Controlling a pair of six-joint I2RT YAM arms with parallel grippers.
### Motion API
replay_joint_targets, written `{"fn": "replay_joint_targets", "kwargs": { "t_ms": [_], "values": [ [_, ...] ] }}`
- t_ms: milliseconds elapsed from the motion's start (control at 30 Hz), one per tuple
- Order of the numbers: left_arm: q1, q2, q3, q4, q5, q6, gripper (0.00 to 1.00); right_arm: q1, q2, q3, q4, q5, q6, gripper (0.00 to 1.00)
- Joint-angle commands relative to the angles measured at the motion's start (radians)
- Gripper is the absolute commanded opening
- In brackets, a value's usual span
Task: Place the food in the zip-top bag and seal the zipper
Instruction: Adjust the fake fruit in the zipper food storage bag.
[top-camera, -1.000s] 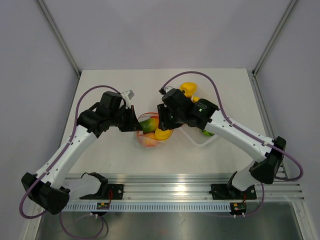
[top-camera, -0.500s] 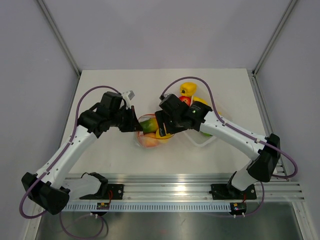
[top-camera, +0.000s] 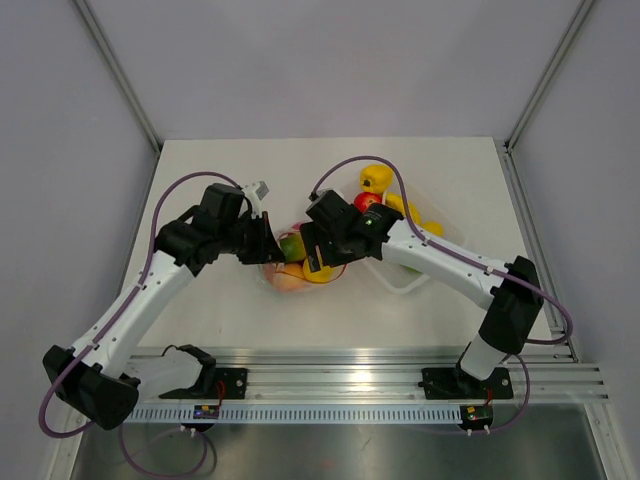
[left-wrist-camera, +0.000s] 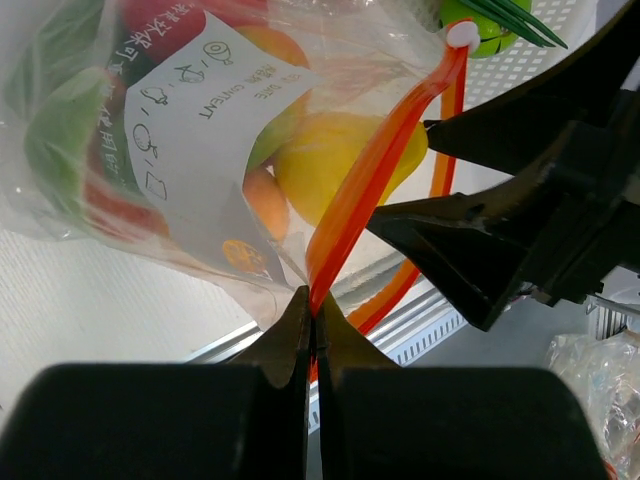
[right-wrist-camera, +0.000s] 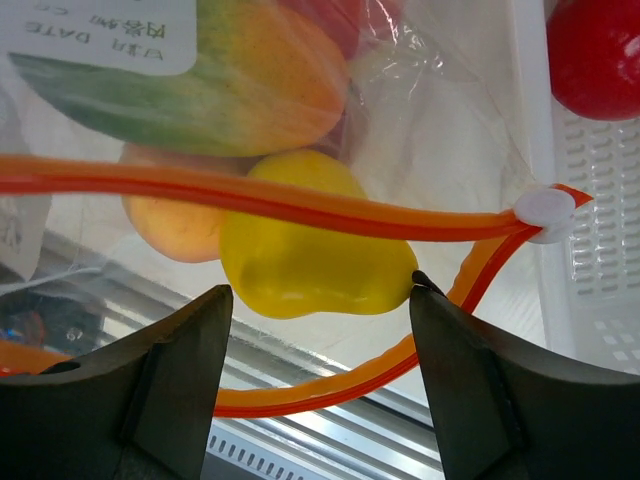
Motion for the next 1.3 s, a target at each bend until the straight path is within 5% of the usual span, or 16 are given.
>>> {"fn": "replay_joint_targets", "kwargs": {
  "t_ms": [0, 500, 833, 1033, 1267],
  "values": [
    [0.003, -0.035, -0.009, 0.063, 0.051, -0.007, 0.00, 0.004, 0.043, 0.051, 0.067, -0.001, 0.001, 0.79],
    [0.003, -0.057, -0.035, 0.086, 0.080, -0.021, 0.00, 0.001, 0.014, -0.027, 0.423, -0.079, 0.002, 0.77],
    [0.003, -0.067, -0.043, 0.100, 0.103, -0.028, 0.00, -0.025, 0.083, 0.036, 0.355, -0.055, -0.016, 0.77],
    [0.003, -0.071, -0.049, 0.129, 0.129, -0.047, 0.00, -0.068, 0.185, 0.244, 0.129, -0.050, -0.048, 0.78],
    [0.003, -0.060, -0.040, 0.137, 0.135, -0.048, 0.00, -0.077, -0.040, 0.145, 0.173, 0.007, -0.073, 0.76]
  ]
}}
